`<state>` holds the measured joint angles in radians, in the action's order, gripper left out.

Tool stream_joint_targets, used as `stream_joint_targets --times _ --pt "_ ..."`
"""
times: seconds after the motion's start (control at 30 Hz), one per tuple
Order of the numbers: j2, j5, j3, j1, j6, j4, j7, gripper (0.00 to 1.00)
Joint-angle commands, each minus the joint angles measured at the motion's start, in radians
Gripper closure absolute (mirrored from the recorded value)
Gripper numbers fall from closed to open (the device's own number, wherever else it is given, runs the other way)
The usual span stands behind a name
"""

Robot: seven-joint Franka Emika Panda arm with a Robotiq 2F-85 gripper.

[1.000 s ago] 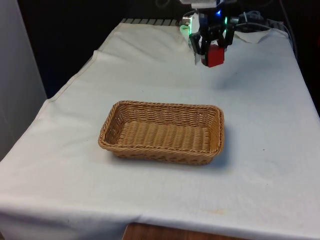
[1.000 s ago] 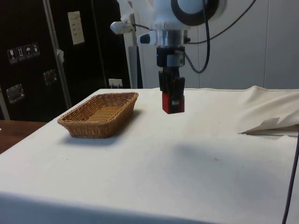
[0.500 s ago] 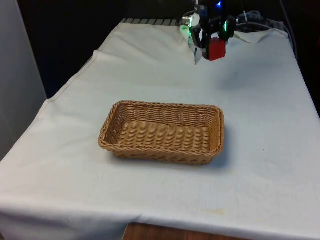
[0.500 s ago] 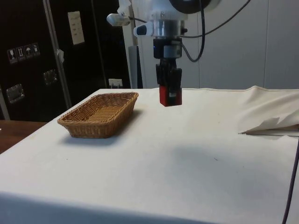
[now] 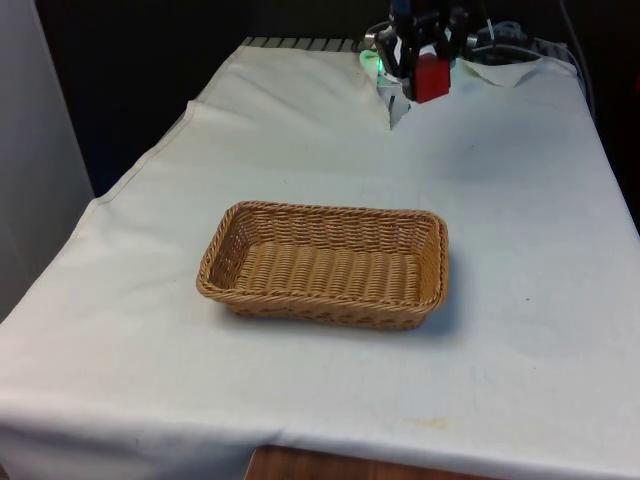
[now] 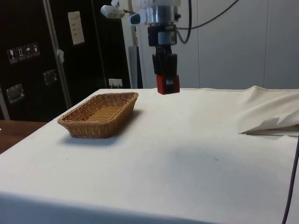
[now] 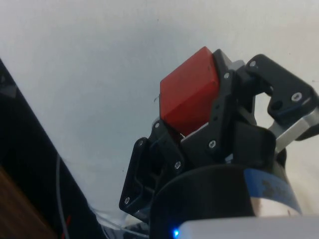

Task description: Pick up the cube and place it into the basket.

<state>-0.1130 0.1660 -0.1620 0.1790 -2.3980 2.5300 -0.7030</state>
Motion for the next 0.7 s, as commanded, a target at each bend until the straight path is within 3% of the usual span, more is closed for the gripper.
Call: stream_joint_targets --times 0.0,0.1,0.37,0.4,0.5,0.67 --pt "-0.007 -0.016 -0.002 -0.004 0.024 -0.009 0.007 0.99" --pt "-0.008 -0.004 -0.006 0.0 0.032 -0.017 0.0 0.99" --pt "-0.052 -0.04 -0.011 -0.006 0.116 -0.047 0.019 0.99" --pt "-0.049 -0.021 -0.014 -0.002 0.106 -0.044 0.004 0.99" --pt "-0.07 -0.053 -0.011 -0.006 0.145 -0.059 0.028 0.99" --pt "-0.086 -0.059 -0.011 -0.006 0.169 -0.069 0.035 0.99"
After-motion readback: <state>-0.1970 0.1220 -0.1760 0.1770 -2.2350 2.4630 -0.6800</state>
